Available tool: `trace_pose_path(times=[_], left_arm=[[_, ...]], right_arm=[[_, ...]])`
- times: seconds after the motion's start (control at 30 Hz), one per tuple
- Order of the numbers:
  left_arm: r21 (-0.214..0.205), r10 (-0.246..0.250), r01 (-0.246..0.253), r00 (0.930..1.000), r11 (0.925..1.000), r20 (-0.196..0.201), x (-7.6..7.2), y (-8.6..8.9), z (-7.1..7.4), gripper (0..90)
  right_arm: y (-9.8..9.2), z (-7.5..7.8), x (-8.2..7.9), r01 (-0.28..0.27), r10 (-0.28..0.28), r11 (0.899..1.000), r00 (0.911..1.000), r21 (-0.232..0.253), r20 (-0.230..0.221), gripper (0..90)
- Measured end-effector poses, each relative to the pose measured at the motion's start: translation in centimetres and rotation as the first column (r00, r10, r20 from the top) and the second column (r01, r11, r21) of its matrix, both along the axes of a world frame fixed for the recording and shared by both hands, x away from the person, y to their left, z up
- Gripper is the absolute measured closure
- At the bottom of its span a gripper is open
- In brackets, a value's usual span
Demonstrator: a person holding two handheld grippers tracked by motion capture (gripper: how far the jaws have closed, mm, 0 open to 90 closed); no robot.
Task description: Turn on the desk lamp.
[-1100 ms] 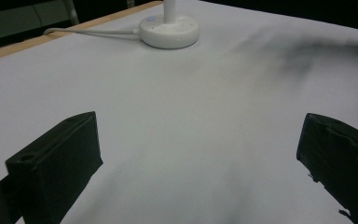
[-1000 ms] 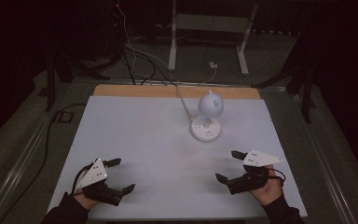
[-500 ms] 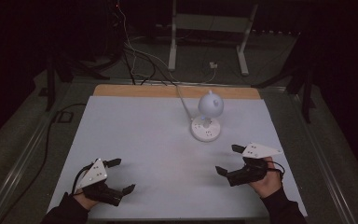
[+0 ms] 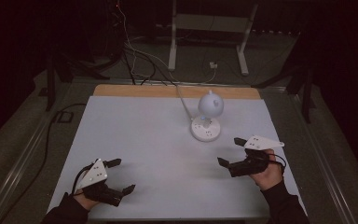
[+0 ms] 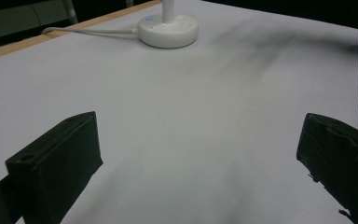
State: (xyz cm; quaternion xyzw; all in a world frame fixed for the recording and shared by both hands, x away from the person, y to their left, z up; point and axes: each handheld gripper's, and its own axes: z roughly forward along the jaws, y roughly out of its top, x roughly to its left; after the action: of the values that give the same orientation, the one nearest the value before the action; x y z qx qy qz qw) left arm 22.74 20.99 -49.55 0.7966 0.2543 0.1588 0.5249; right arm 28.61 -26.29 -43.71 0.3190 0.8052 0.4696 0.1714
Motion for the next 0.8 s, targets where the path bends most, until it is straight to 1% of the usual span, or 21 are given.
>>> trace_pose_path(times=[0.33, 0.57, 0.6, 0.63, 0.7, 0.77, 0.8], left_arm=[[-0.001, -0.001, 0.001, 1.0000, 1.0000, 0.000, 0.0, 0.0, 0.0, 0.3], [-0.002, 0.003, -0.003, 1.0000, 1.0000, 0.001, 0.0, 0.0, 0.0, 0.3], [-0.002, 0.003, -0.003, 1.0000, 1.0000, 0.000, 0.0, 0.0, 0.0, 0.3], [-0.002, 0.003, -0.003, 1.0000, 1.0000, 0.000, 0.0, 0.0, 0.0, 0.3], [-0.006, 0.003, -0.003, 1.0000, 1.0000, -0.001, 0.0, 0.0, 0.0, 0.3], [-0.004, 0.005, -0.005, 1.0000, 1.0000, -0.002, 0.0, 0.0, 0.0, 0.3], [-0.005, 0.003, -0.003, 1.0000, 1.0000, -0.001, 0.0, 0.0, 0.0, 0.2]], right_arm=[[-0.4, 0.1, 1.6, 0.034, -0.034, 0.999, 0.9994, -0.012, 0.002, 0.9], [-0.3, 0.4, 3.7, 0.053, -0.053, 0.998, 0.9986, -0.016, 0.008, 0.9], [-0.3, 0.4, 3.7, 0.053, -0.053, 0.998, 0.9986, -0.016, 0.008, 0.9], [-0.2, 0.4, 4.3, 0.056, -0.056, 0.998, 0.9984, -0.018, 0.006, 0.9], [-0.1, 0.3, 4.9, 0.058, -0.058, 0.998, 0.9983, -0.022, 0.001, 0.9], [0.0, 0.3, 5.2, 0.058, -0.058, 0.998, 0.9983, -0.026, 0.004, 0.9], [0.2, 0.1, 5.7, 0.057, -0.057, 0.998, 0.9984, -0.032, -0.003, 0.9]])
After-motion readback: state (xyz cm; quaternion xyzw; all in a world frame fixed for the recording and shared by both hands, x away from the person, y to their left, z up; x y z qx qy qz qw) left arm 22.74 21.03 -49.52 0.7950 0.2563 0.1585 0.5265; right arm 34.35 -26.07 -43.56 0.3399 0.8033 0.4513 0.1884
